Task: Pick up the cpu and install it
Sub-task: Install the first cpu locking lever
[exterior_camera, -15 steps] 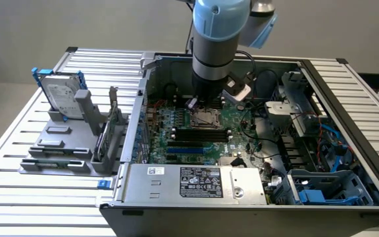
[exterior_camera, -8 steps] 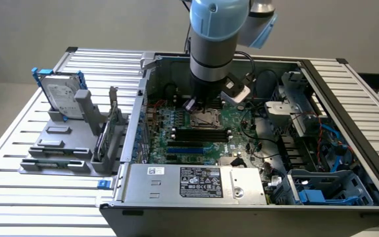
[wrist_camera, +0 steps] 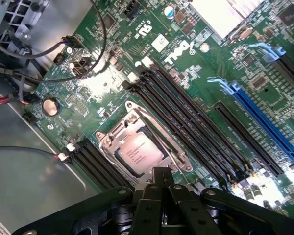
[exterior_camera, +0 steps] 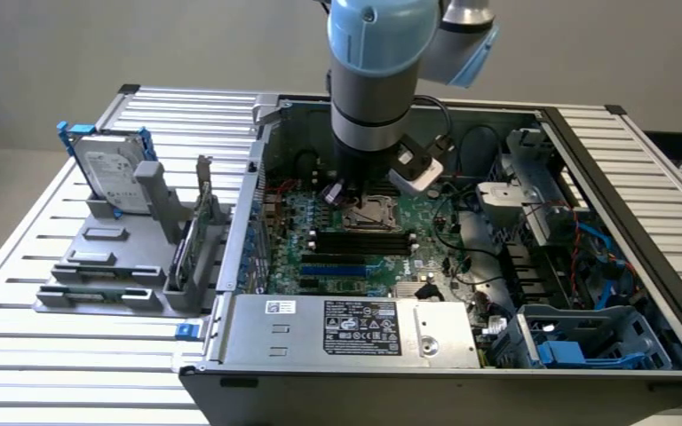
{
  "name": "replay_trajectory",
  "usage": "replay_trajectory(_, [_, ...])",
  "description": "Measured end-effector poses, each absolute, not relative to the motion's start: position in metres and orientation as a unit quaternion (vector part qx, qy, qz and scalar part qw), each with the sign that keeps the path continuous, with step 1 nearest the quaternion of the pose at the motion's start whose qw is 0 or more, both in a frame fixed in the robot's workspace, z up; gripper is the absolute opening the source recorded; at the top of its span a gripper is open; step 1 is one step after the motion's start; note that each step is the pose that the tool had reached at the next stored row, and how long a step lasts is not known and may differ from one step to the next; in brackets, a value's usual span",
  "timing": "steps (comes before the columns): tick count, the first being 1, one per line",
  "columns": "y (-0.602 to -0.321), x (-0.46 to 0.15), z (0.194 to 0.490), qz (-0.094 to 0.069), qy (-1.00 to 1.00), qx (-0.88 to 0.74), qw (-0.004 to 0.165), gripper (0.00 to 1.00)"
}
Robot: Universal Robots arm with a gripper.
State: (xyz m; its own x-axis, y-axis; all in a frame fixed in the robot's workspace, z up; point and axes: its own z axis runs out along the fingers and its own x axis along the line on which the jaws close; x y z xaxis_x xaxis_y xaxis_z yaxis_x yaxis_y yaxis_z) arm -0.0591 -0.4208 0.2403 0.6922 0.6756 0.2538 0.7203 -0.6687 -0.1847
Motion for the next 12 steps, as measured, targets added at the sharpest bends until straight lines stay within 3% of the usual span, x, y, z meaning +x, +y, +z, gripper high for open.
replay_trajectory(12, [-0.435, -0.069, 0.248, -0.081, -0.383, -0.910, 0.136, 0.11])
